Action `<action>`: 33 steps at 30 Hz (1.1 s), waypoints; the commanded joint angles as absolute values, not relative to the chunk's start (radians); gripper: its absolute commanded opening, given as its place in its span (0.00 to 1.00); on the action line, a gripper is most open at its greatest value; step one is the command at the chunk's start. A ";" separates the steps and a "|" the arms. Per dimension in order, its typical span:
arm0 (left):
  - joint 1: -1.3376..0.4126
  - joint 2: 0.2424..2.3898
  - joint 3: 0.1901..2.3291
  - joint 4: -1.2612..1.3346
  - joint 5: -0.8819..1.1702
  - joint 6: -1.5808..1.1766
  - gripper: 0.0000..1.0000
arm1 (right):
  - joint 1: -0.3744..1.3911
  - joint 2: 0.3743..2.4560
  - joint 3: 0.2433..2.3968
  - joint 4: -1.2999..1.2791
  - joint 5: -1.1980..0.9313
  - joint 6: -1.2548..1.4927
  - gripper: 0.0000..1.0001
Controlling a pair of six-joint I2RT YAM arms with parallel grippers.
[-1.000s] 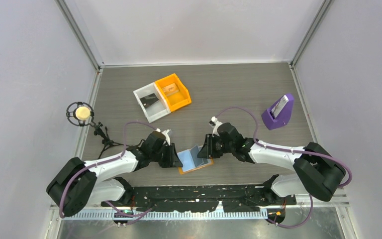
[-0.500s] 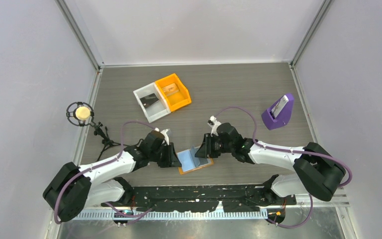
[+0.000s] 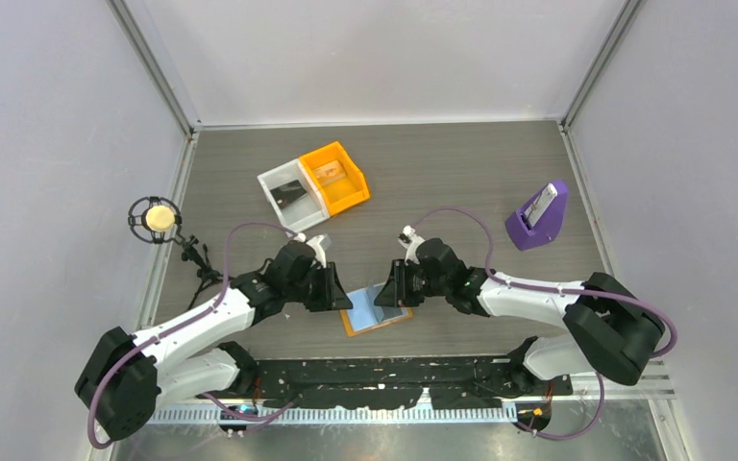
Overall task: Take the credit cards out of the card holder
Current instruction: Remove the credit card from the card holder.
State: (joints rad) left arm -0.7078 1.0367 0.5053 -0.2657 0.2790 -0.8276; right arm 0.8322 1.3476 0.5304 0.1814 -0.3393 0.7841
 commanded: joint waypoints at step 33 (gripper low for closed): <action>-0.712 1.081 0.517 -0.167 0.279 -0.816 0.21 | 0.855 1.377 0.605 0.198 -0.321 0.745 0.34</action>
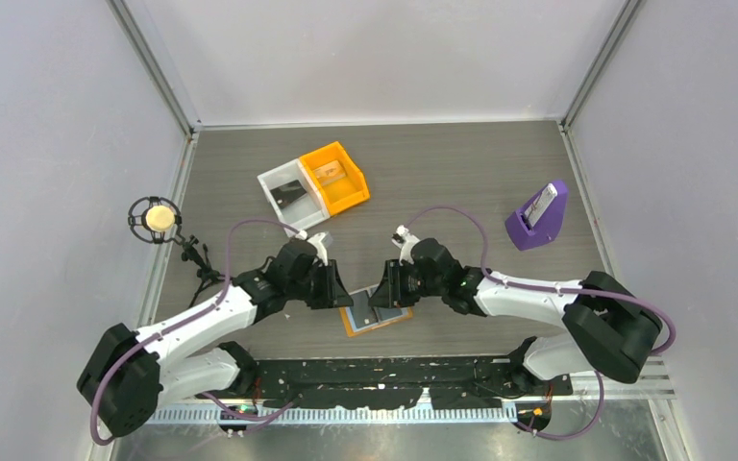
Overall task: Take the credit cards out of the card holder
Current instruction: Remove the credit card from the card holder.
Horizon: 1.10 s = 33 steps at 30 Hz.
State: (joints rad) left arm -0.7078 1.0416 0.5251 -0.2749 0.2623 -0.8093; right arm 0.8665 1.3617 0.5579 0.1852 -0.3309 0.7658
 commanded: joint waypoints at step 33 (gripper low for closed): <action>-0.716 1.277 0.380 0.022 0.269 -0.836 0.13 | 0.845 1.551 0.704 0.050 -0.247 0.725 0.39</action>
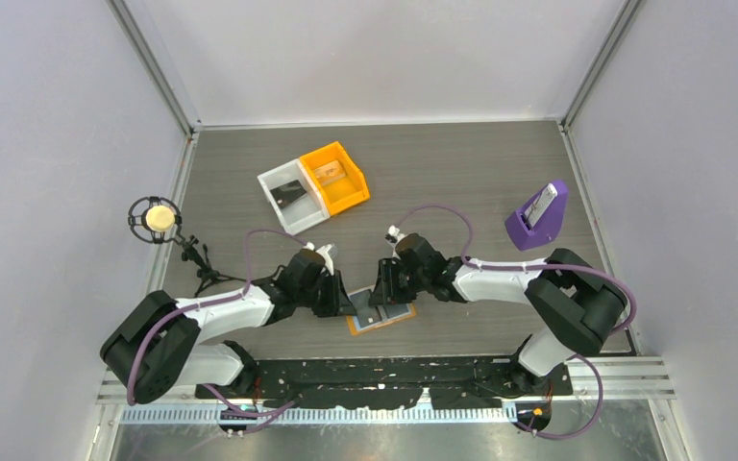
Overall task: Take the credit cards out of the card holder
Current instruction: Remove the credit card from the card holder.
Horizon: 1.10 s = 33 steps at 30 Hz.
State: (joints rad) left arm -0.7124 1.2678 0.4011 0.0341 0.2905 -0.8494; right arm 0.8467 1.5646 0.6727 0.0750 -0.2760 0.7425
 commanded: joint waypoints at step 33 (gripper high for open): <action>-0.726 1.304 0.386 0.032 0.281 -0.845 0.13 | 0.841 1.588 0.645 0.281 -0.403 0.792 0.23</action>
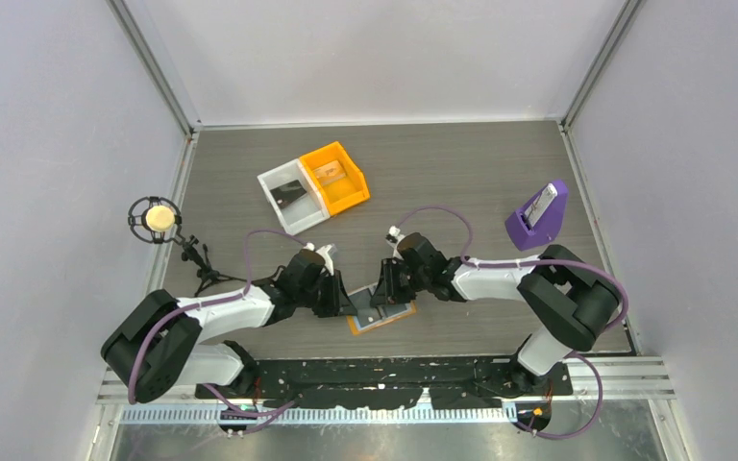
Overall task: Take the credit cards out of the card holder
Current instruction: Remove the credit card from the card holder.
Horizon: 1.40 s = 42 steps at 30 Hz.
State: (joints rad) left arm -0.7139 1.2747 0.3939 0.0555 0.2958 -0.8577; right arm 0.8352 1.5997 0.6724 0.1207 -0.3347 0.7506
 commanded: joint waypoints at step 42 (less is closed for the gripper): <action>-0.733 1.335 0.440 -0.098 0.202 -0.811 0.17 | 0.686 1.432 0.347 0.622 -0.556 0.946 0.05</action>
